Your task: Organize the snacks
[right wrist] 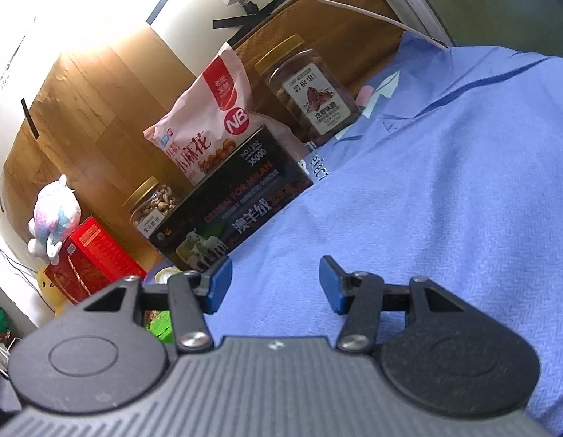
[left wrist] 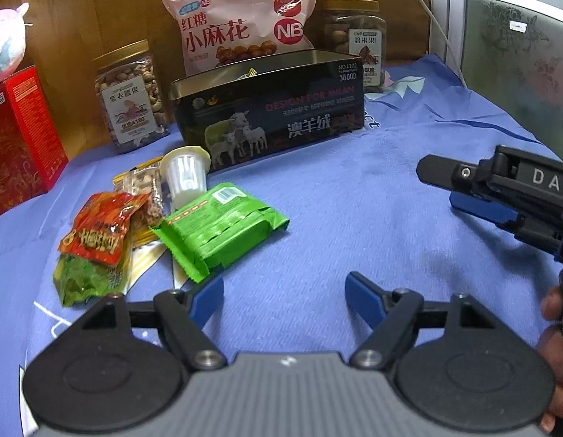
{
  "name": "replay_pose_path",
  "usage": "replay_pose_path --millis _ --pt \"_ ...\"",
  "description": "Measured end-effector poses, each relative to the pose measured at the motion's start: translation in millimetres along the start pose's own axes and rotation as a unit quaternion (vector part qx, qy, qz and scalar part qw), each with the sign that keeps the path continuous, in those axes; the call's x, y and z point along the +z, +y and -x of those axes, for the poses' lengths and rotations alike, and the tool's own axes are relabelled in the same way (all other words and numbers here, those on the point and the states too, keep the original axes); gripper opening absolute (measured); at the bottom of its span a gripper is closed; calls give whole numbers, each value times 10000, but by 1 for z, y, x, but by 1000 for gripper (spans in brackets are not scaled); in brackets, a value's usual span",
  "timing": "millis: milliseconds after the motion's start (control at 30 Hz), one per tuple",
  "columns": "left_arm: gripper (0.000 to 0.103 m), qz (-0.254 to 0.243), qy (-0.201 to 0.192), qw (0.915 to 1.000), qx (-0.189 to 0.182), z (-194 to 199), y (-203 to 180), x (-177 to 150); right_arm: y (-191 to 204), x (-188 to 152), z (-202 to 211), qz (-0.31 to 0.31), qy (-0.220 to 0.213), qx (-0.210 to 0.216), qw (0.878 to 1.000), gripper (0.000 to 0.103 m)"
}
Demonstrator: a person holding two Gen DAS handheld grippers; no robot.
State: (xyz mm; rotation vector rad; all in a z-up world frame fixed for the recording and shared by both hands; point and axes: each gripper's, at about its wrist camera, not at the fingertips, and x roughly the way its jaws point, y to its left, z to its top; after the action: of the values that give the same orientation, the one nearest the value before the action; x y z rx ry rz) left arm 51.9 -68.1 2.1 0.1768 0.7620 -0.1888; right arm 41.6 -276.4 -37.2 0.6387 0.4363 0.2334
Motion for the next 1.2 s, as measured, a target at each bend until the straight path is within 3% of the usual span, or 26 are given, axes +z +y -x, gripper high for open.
replay_pose_path --millis 433,700,967,1100,1200 --pt "77 75 -77 9999 -86 1 16 0 8 -1 -5 300 67 -103 9995 56" --pt "77 273 -464 9984 -154 22 51 -11 32 -10 -10 1075 240 -223 9937 56" --pt "77 827 -827 9928 -265 53 128 -44 82 -21 -25 1926 734 521 9771 56" --pt "77 1410 -902 9858 -127 57 178 -48 118 -28 -42 2490 1178 1116 9548 55" --pt "77 1932 -894 9766 -295 51 213 -42 142 -32 -70 2458 1845 1530 9392 55"
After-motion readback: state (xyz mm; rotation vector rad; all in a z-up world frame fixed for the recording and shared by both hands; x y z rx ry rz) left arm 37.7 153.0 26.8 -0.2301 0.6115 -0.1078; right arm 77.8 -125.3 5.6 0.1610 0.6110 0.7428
